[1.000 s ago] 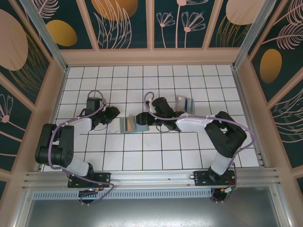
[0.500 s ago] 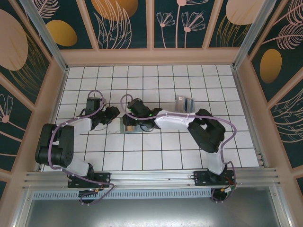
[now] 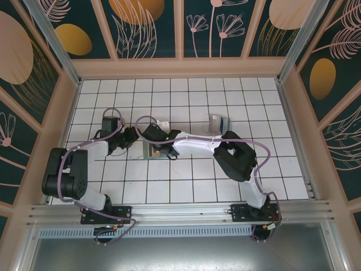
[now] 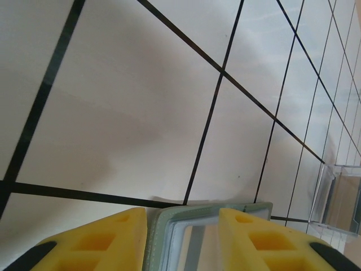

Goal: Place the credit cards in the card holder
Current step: Flip over the card slot in the card holder.

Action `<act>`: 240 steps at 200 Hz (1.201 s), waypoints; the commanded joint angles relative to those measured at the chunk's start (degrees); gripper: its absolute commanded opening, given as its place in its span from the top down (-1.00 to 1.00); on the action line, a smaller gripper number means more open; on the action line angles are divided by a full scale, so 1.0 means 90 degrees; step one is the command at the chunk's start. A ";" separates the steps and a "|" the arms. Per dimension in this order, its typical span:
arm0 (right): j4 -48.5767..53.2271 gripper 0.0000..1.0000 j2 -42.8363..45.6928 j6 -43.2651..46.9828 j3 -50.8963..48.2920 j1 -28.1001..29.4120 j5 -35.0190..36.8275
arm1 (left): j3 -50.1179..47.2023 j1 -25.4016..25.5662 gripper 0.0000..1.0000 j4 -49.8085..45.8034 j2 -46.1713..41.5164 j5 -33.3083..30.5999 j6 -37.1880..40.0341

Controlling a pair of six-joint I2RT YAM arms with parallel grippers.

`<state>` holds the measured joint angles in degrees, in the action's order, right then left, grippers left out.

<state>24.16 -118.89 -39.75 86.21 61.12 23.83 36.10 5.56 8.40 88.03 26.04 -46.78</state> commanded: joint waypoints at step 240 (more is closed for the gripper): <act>-0.2602 0.06 0.2045 0.0434 -0.2586 -0.1319 -0.2422 | 0.0129 0.0350 0.23 -0.0157 0.0092 -0.0085 0.0525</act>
<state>2.26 -104.29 -36.73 65.28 51.62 1.63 35.00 7.11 11.33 90.37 29.69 -46.41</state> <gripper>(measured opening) 0.469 0.387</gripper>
